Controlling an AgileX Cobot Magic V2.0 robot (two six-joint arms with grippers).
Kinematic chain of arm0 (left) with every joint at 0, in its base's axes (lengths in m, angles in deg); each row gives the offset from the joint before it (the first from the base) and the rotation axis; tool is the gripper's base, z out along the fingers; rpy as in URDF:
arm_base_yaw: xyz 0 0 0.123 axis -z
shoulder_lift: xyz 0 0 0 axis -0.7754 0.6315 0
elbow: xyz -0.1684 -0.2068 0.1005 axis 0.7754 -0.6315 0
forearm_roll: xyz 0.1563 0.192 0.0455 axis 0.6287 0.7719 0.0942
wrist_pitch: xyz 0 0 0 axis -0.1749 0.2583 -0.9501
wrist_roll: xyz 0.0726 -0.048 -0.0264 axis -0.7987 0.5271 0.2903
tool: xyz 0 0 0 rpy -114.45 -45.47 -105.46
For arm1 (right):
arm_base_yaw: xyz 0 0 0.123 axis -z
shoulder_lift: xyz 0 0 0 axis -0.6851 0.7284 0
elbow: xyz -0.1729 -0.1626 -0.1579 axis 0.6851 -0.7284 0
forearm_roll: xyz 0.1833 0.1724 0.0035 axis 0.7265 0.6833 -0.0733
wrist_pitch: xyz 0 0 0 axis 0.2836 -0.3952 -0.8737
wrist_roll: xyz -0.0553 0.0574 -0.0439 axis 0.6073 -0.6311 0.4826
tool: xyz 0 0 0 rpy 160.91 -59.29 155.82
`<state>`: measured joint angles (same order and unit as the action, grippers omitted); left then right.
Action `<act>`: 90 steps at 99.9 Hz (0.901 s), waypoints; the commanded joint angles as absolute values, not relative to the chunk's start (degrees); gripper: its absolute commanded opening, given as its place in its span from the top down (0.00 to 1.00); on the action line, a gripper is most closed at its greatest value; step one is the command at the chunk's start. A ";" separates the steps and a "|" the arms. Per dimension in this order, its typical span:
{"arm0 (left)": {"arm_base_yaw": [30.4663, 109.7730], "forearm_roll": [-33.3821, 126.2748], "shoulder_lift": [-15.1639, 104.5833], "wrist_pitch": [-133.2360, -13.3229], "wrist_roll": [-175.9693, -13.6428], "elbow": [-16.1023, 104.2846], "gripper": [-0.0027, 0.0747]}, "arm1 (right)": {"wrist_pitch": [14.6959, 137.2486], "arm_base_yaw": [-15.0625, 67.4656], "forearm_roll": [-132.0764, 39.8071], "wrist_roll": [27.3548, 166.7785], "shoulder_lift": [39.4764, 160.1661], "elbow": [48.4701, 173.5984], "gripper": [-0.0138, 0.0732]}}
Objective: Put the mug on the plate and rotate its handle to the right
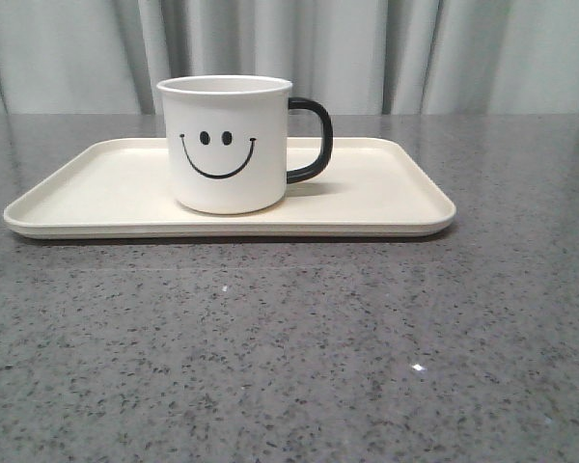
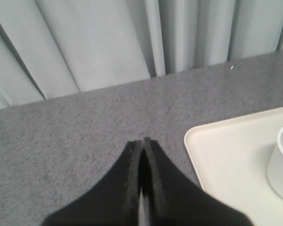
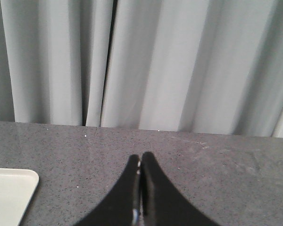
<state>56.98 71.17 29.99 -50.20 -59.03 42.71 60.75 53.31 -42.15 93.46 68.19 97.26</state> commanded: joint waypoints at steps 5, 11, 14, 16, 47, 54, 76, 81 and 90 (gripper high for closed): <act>57.02 68.29 17.38 -74.13 -58.56 25.63 0.99 | 65.11 53.69 -42.25 93.64 68.65 98.65 0.98; 57.02 68.29 11.27 -82.83 -58.56 16.37 0.99 | 65.11 53.69 -42.25 93.64 68.65 98.65 0.98; 57.02 68.29 8.52 -86.11 -58.56 12.52 0.99 | 65.11 53.69 -42.25 93.64 68.65 98.65 0.98; 57.02 68.29 6.51 -88.71 -58.56 9.79 0.99 | 65.11 53.69 -42.25 93.64 68.65 98.65 0.98; 57.02 68.64 -12.87 -97.51 -58.56 -12.96 0.99 | 65.11 53.69 -42.25 93.64 68.65 98.65 0.98; 56.92 69.12 -14.07 -95.47 -58.56 -13.89 0.99 | 65.11 53.69 -42.25 93.64 68.65 98.65 0.98; 56.92 72.62 -14.75 -92.81 -58.56 -13.85 0.99 | 65.08 53.69 -42.25 93.64 68.65 98.65 0.98; 56.92 74.09 -14.75 -92.81 -58.56 -13.85 0.99 | 65.08 53.69 -42.25 93.64 68.65 98.65 0.98; 56.92 76.78 -14.75 -92.66 -58.56 -13.85 0.99 | 65.08 53.69 -42.25 93.64 68.65 98.65 0.98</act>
<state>56.98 74.33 -13.07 -88.73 -58.94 -13.36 60.66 53.31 -42.15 93.36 68.19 97.26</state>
